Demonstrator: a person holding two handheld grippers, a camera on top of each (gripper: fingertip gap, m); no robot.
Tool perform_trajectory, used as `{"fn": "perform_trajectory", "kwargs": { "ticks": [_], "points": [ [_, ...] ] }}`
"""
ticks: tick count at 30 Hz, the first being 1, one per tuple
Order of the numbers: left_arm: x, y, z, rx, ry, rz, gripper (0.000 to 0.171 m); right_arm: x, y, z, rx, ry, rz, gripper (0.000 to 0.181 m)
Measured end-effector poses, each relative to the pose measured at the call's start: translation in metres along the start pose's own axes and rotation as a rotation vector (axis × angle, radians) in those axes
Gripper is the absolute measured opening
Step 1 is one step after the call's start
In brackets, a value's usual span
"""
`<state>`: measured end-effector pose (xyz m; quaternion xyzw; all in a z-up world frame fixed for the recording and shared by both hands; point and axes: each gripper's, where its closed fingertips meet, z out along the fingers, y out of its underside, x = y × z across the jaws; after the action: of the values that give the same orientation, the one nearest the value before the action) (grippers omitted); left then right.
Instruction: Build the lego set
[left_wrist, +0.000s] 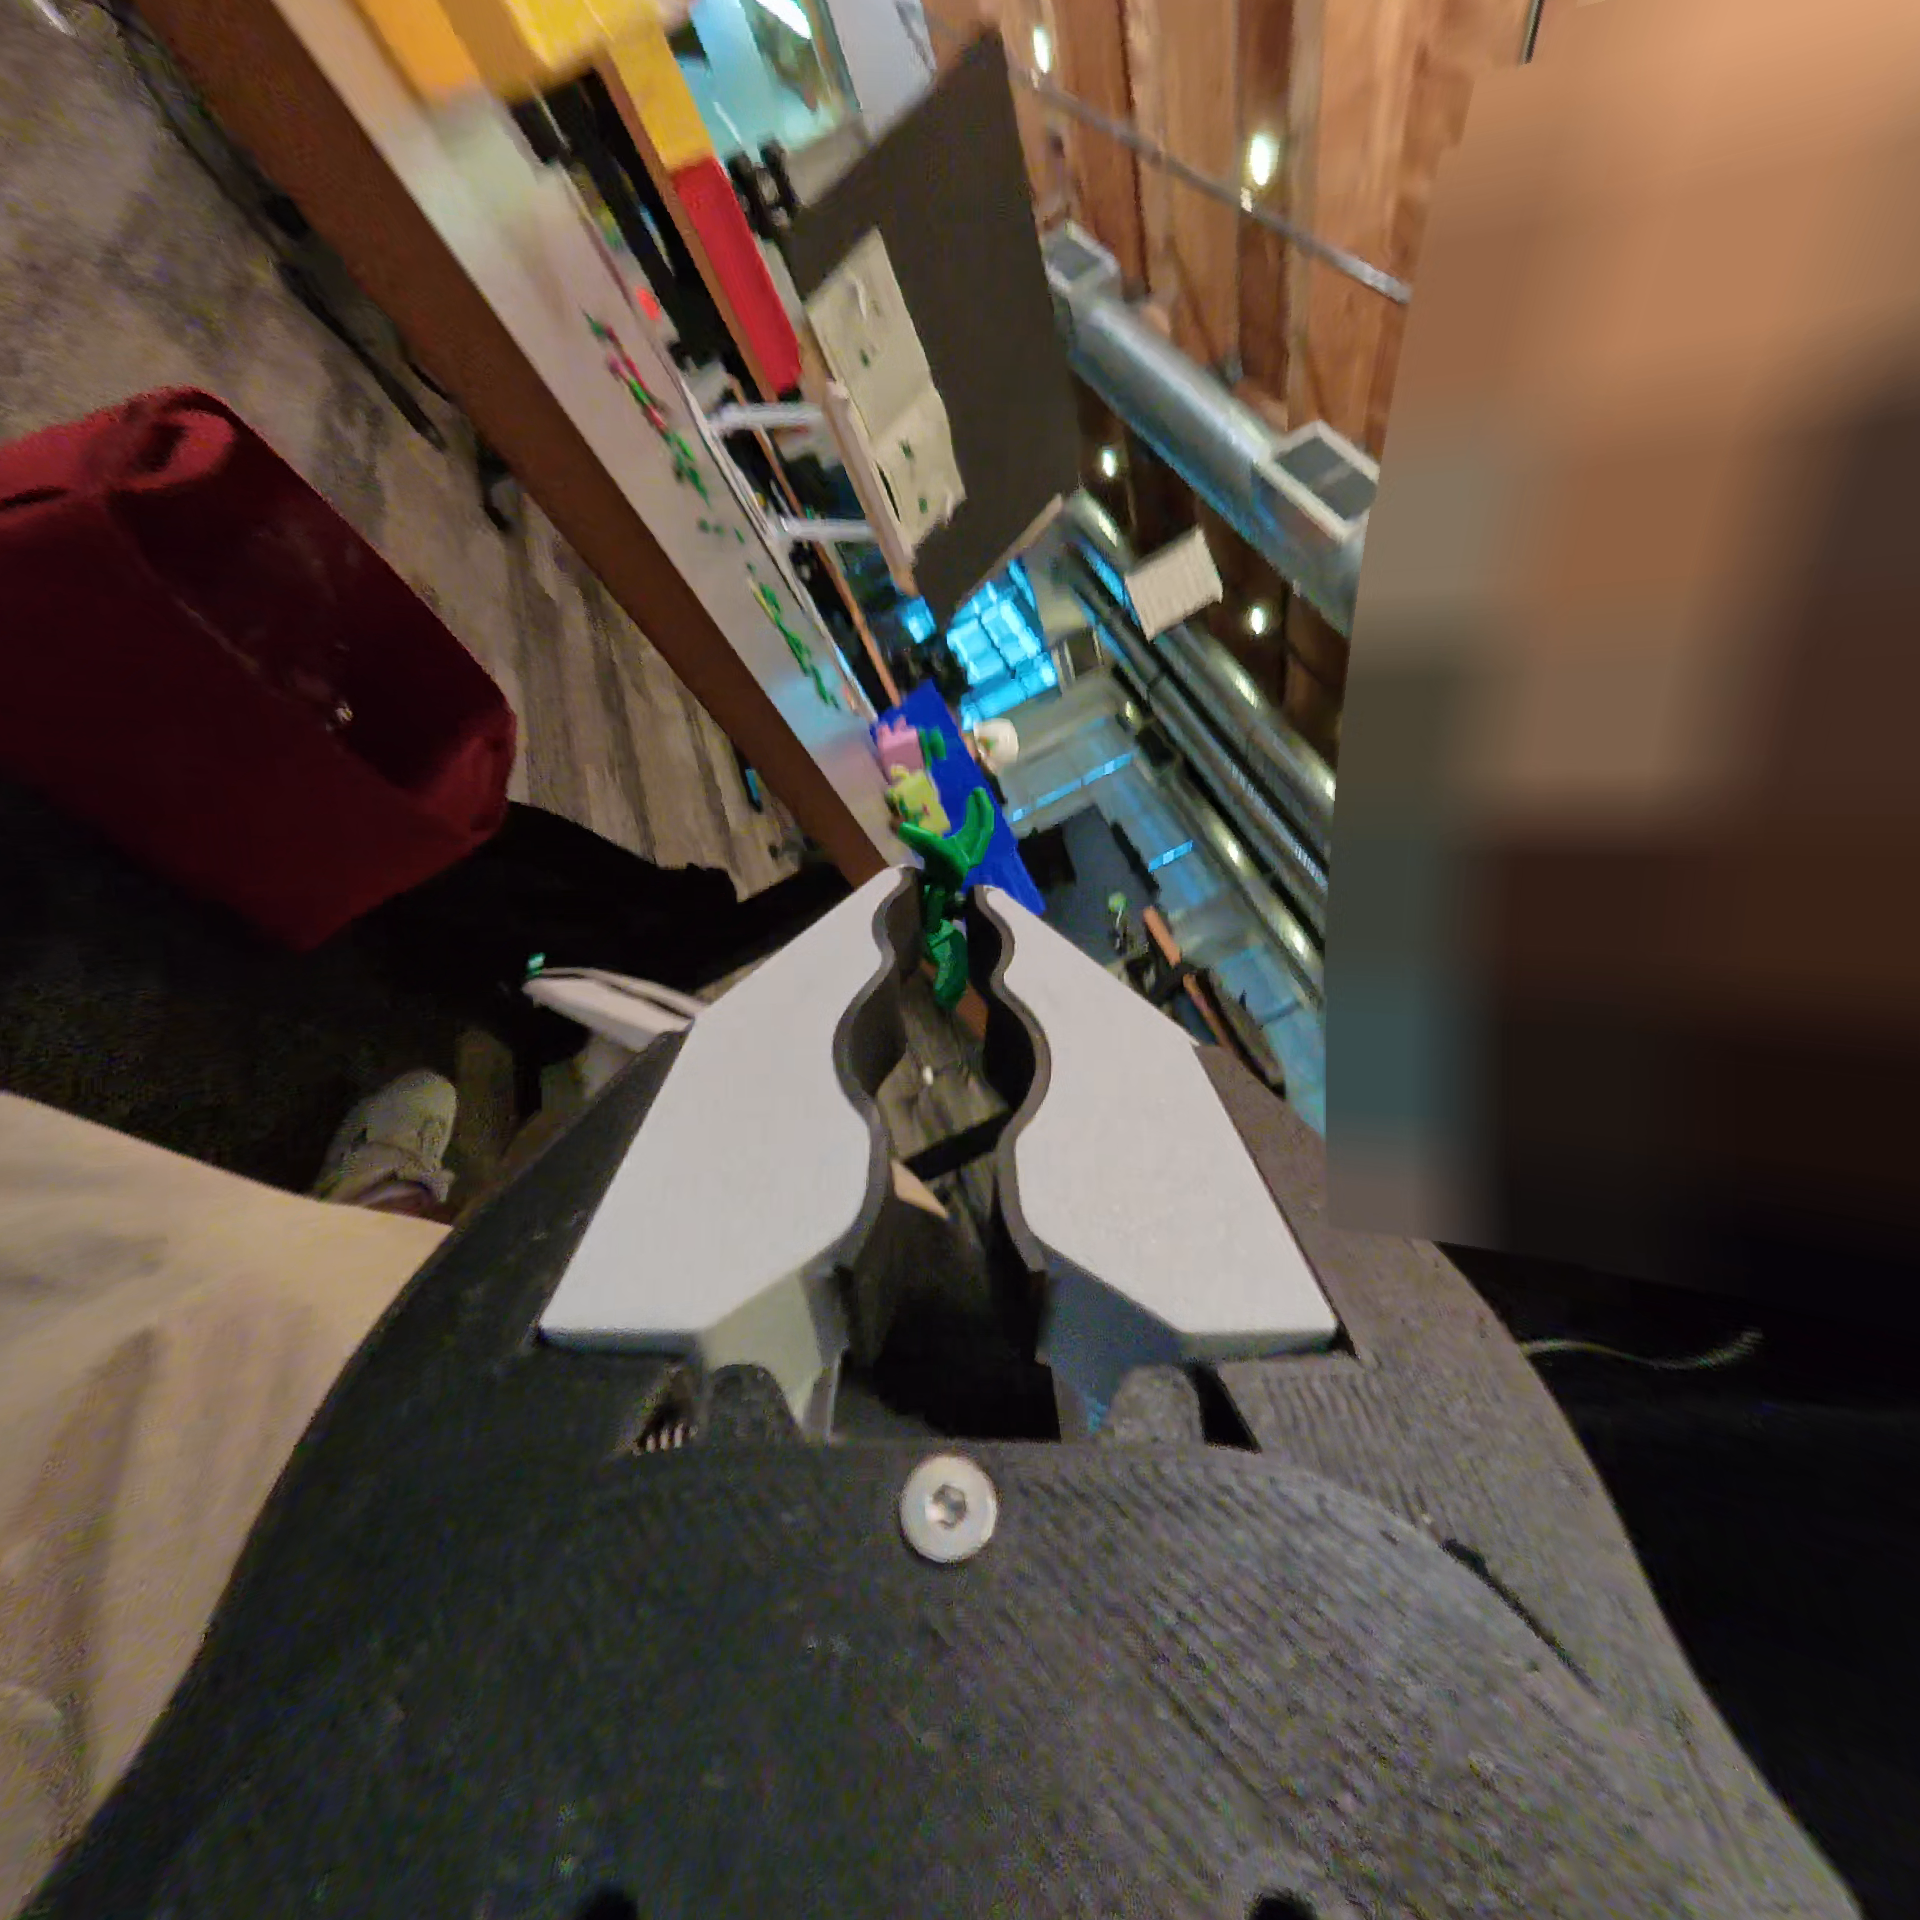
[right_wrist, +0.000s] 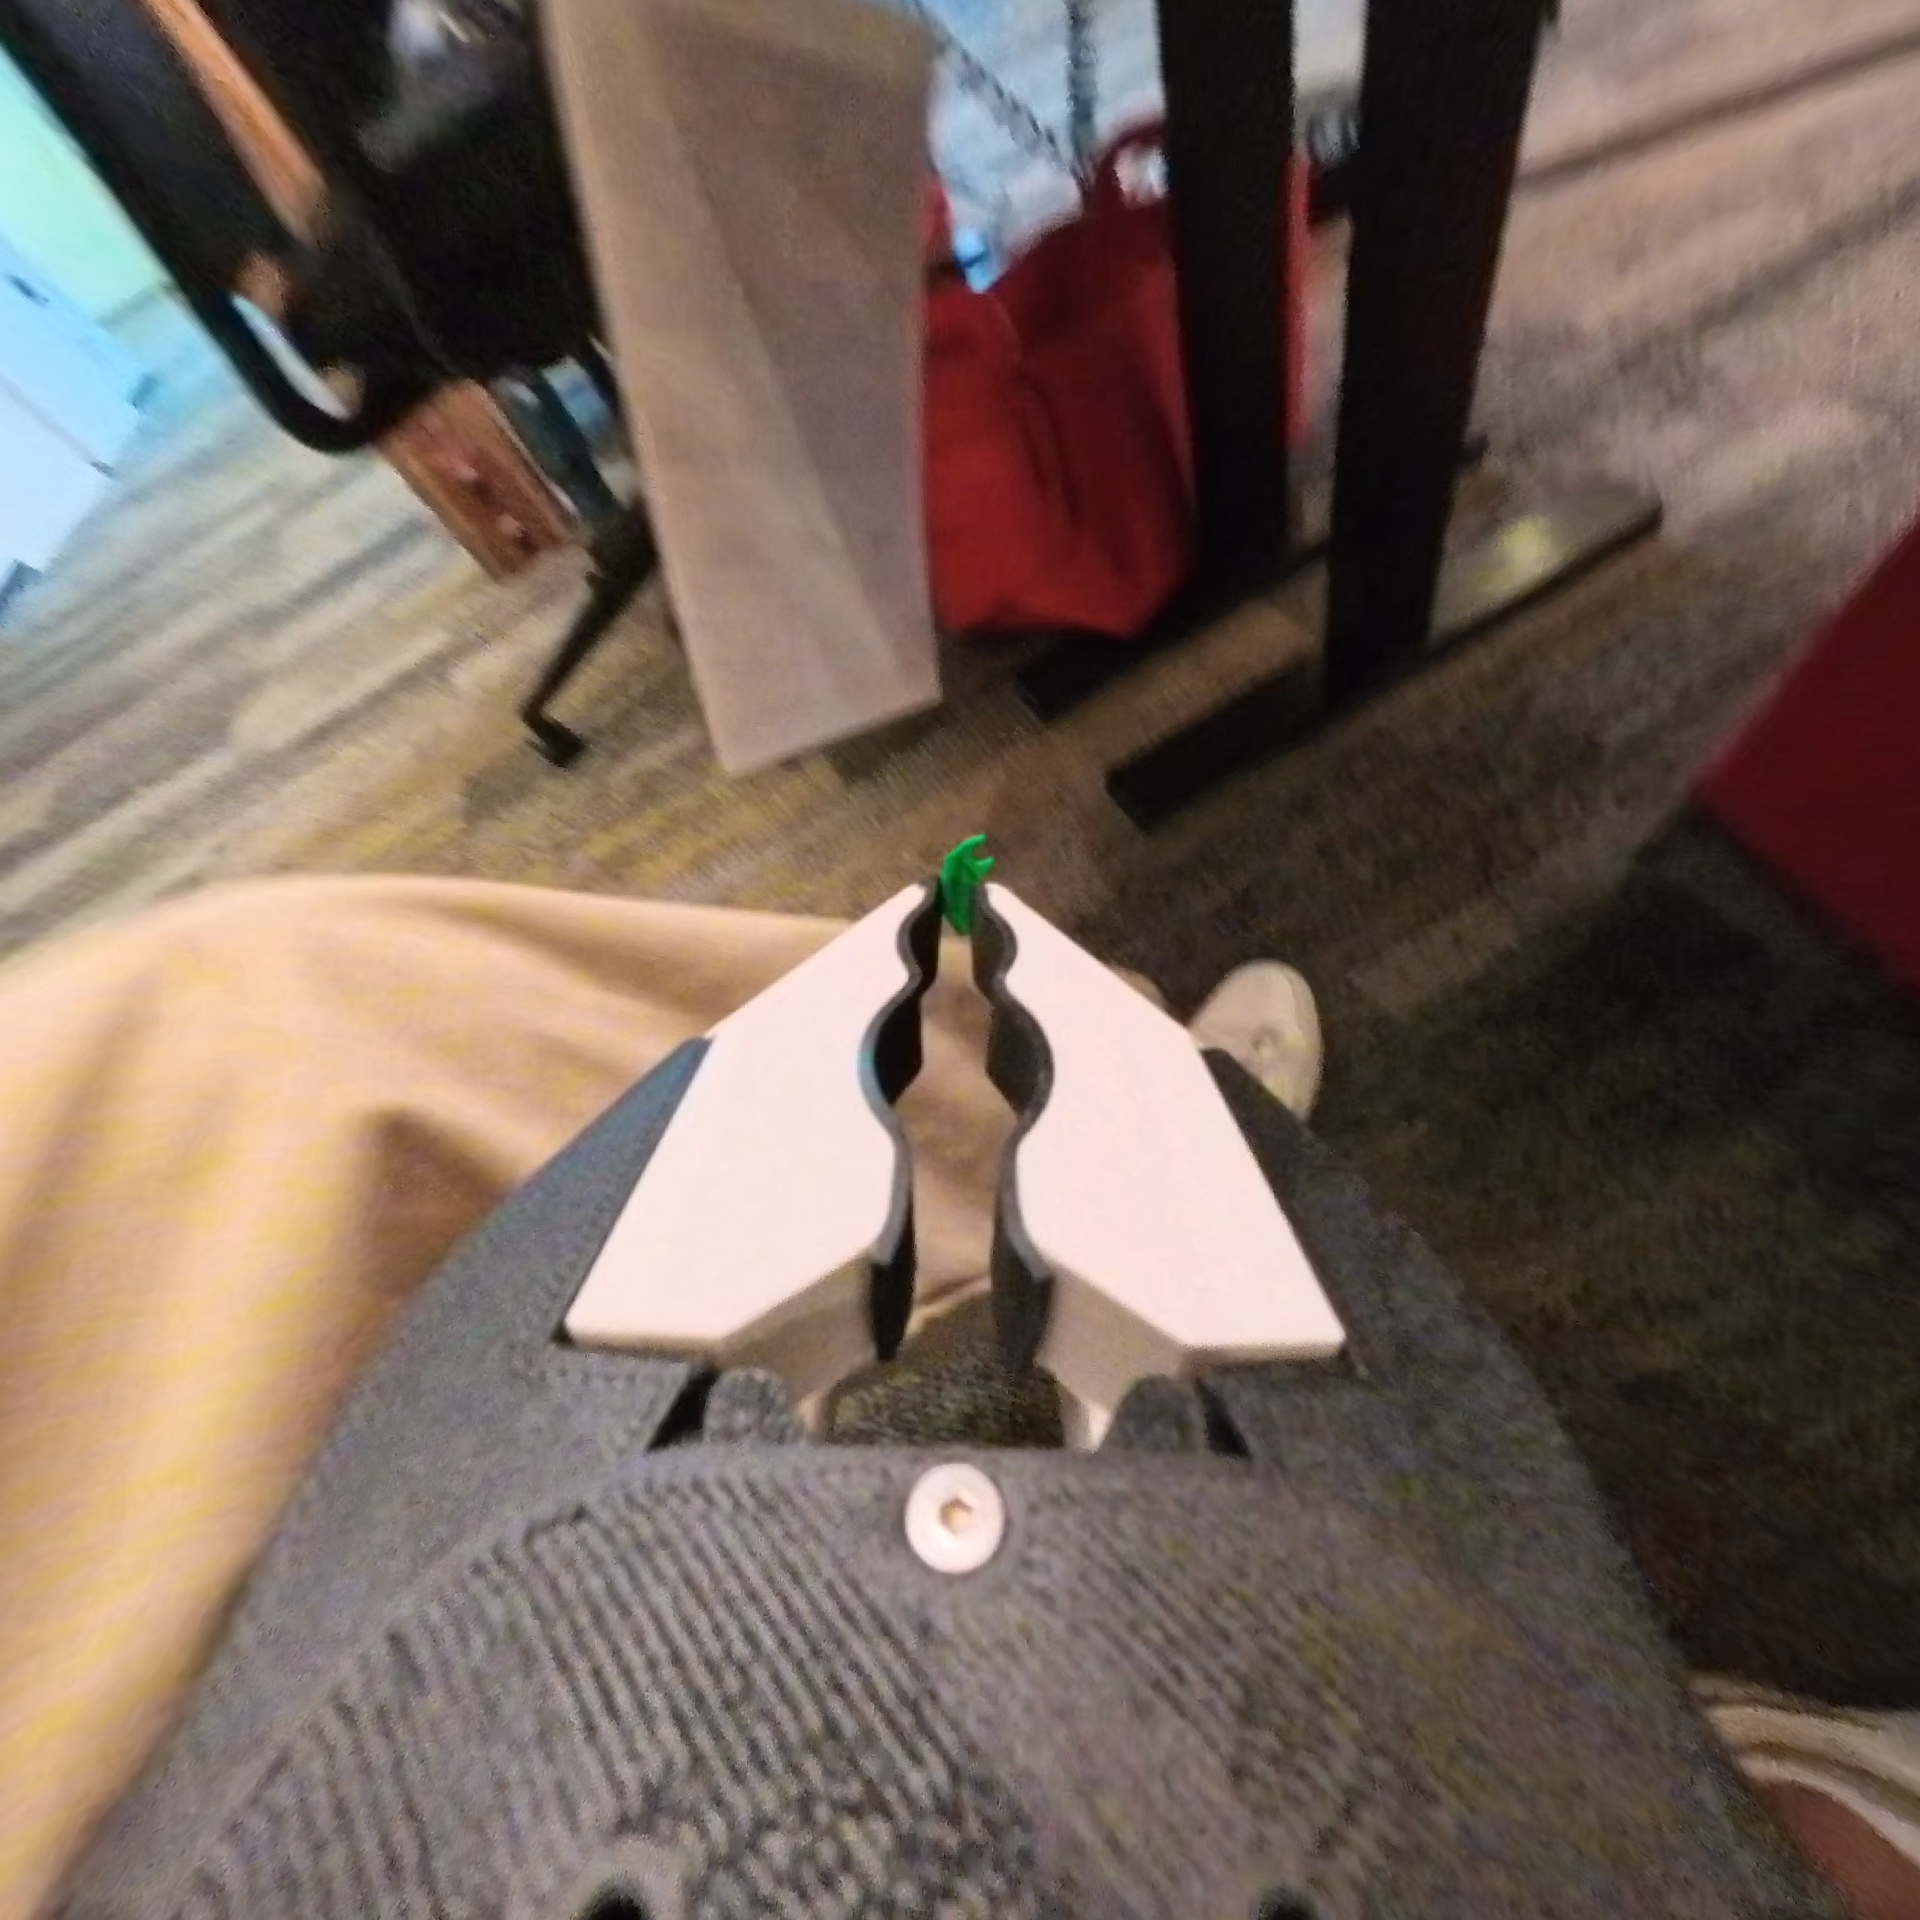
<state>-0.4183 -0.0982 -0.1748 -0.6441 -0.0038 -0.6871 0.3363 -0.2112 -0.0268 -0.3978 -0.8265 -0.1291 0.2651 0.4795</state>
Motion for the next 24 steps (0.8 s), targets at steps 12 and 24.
{"fn": "perform_trajectory", "kwargs": {
  "ticks": [12, 24],
  "points": [
    [0.009, 0.12, 0.091, -0.406, -0.065, 0.24, 0.005, -0.04, -0.062, -0.195, 0.15, 0.084, -0.247, 0.004],
    [0.01, 0.14, 0.252, -0.503, 0.2, 0.096, 0.005, 0.025, -0.142, -0.255, 0.456, 0.203, -0.179, 0.004]
  ]
}}
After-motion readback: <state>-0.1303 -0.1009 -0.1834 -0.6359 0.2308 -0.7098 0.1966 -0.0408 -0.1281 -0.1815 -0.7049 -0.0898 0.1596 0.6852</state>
